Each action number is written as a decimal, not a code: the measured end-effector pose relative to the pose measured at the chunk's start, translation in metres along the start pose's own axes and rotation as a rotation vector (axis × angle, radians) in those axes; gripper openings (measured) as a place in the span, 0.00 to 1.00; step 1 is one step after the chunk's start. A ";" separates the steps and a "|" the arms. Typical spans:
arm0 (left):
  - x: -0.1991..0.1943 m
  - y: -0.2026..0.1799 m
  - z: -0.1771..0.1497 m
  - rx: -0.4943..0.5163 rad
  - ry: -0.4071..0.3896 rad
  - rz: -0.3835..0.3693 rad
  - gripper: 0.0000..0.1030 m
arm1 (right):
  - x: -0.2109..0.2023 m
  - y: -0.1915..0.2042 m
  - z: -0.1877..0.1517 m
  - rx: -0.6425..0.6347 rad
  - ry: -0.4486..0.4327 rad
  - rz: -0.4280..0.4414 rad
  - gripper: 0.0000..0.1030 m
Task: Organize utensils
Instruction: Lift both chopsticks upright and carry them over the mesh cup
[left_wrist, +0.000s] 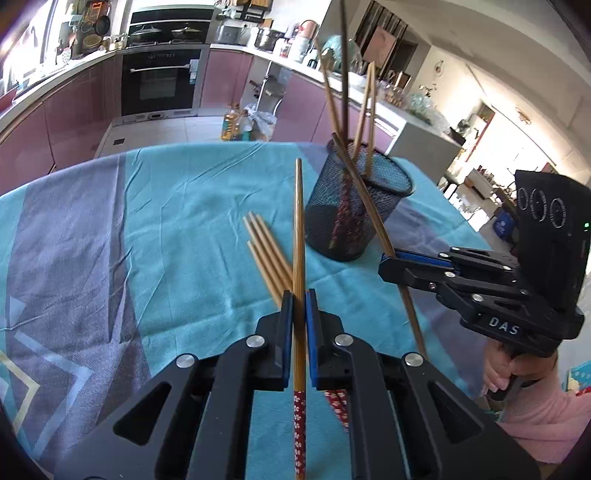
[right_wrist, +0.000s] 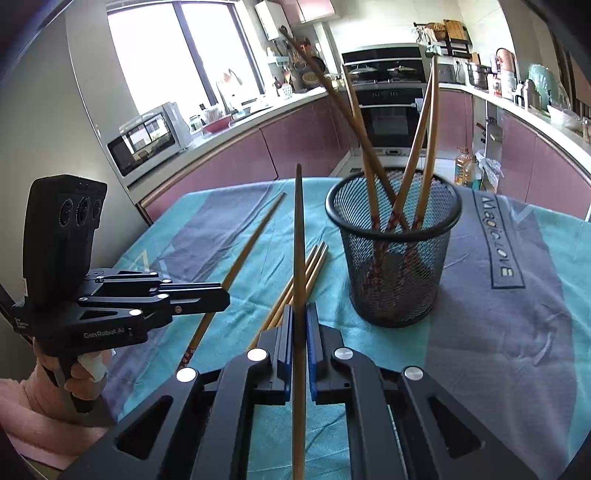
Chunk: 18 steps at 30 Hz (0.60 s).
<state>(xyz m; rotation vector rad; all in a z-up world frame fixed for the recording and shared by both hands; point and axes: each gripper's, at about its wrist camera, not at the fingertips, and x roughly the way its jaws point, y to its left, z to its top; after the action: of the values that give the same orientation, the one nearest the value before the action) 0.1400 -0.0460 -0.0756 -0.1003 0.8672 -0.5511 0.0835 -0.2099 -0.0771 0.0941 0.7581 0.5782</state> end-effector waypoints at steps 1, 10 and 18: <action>-0.005 -0.001 0.002 0.002 -0.008 -0.012 0.07 | -0.004 -0.001 0.001 0.002 -0.009 0.003 0.06; -0.043 -0.013 0.017 0.017 -0.092 -0.074 0.07 | -0.037 -0.009 0.015 0.005 -0.103 -0.013 0.06; -0.060 -0.018 0.033 0.022 -0.153 -0.086 0.07 | -0.056 -0.016 0.031 0.000 -0.161 -0.021 0.06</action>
<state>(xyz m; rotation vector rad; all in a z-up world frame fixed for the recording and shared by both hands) 0.1260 -0.0364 -0.0069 -0.1578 0.7103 -0.6252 0.0794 -0.2490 -0.0237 0.1306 0.6015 0.5436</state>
